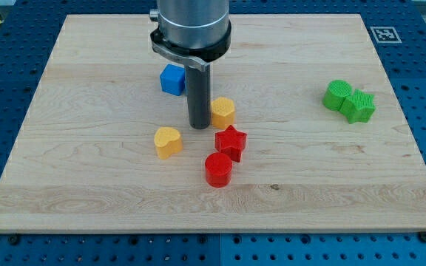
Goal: Slide the yellow heart towards the left side of the board
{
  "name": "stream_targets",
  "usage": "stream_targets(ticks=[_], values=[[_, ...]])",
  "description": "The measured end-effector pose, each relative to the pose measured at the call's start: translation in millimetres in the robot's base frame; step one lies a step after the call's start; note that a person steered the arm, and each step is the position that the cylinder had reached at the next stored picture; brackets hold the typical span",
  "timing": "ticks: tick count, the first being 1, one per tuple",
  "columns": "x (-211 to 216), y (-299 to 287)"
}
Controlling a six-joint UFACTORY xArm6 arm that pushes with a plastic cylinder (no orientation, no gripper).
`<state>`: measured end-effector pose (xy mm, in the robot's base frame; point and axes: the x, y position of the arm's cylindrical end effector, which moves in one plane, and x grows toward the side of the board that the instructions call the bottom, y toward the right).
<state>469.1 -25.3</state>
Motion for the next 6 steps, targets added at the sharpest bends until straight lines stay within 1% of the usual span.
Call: stream_targets(ticks=[2, 3, 5, 6], values=[[29, -9], [37, -21], [48, -61], [48, -64]])
